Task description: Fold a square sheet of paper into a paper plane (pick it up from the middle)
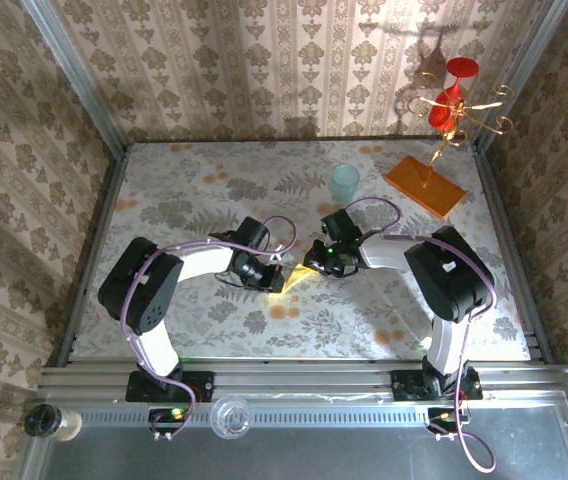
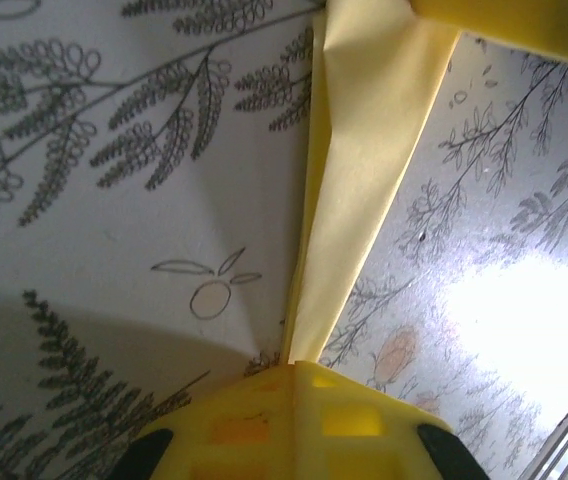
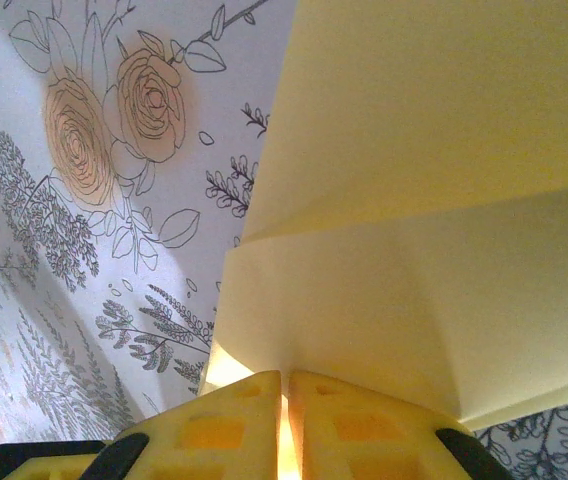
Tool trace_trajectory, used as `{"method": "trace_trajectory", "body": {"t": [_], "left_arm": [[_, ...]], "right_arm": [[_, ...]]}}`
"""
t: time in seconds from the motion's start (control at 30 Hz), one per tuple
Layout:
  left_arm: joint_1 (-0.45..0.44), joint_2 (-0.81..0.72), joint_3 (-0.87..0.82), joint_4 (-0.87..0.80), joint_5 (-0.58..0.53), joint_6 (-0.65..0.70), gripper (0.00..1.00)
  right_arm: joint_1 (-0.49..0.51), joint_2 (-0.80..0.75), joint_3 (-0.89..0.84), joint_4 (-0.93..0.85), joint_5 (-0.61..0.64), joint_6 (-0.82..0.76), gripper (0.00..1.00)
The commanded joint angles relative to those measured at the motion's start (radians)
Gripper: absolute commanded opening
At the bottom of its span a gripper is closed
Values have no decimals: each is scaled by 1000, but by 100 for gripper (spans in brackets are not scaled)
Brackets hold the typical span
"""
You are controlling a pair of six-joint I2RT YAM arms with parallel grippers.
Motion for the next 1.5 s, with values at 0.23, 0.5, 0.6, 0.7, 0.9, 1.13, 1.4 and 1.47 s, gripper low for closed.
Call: {"method": "trace_trajectory", "body": {"t": [0.23,0.5,0.6,0.7,0.9,1.13,1.4,1.47], "left_arm": [[1,-89,-4,-190,-70,44,5],[1,-168,21,-20,-84,-75,9],[-13,-120,30,80,-3,-129,9],[-45,-67,58,107,10,-146,9],[-46,5,75,111,-31,-158,8],[-27,36,53,123,-53,-151,7],[-25,80,33,112,-74,-146,6],[-25,83,30,107,-81,-147,5]], "right_arm": [[-15,56,-8,-107,74,-15,15],[-15,55,-7,-90,68,-15,16],[-15,55,-8,-89,66,-14,16],[-15,54,-12,-86,66,-12,16],[-15,51,-13,-78,60,-8,16],[-15,51,-16,-78,62,-7,16],[-18,35,-8,-81,48,-11,16],[-19,10,-6,-59,24,-20,17]]}}
